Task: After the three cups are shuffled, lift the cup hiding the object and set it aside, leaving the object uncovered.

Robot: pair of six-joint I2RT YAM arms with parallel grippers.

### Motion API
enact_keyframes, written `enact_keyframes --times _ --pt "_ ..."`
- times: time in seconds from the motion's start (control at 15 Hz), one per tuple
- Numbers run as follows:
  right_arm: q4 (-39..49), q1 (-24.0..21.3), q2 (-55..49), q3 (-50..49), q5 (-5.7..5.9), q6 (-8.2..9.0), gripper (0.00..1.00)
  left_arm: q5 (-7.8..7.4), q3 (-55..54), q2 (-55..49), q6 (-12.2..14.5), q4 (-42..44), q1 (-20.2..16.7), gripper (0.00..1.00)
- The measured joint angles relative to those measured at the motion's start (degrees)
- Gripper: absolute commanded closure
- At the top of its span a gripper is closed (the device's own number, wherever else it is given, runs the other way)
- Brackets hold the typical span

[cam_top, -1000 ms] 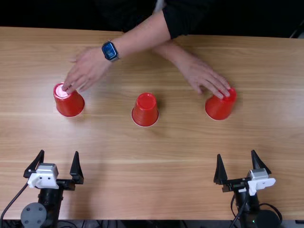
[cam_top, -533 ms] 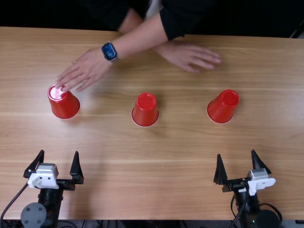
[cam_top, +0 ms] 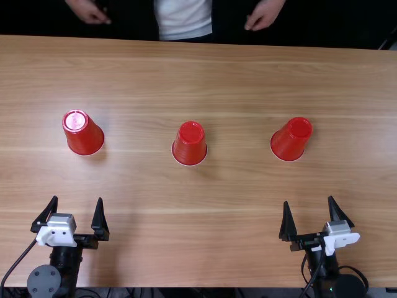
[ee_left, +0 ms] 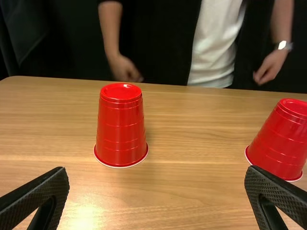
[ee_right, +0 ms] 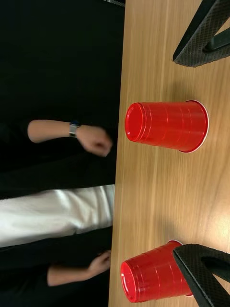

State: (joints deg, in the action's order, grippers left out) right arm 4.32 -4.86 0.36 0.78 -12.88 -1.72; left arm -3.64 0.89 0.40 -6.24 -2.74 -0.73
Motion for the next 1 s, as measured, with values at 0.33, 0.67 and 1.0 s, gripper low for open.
enact_keyframes --times 0.33,0.67,1.0 --pt "-0.02 0.00 0.00 0.00 0.02 -0.02 0.00 0.02 0.00 0.00 0.02 -0.35 0.00 0.00" --pt "0.37 -0.55 0.00 -0.04 1.31 0.11 0.00 -0.20 -0.02 0.00 0.22 -0.35 0.00 0.00" --pt "-0.09 -2.32 0.00 4.37 8.94 0.09 0.00 -0.20 1.29 0.20 0.22 -1.07 0.00 0.00"
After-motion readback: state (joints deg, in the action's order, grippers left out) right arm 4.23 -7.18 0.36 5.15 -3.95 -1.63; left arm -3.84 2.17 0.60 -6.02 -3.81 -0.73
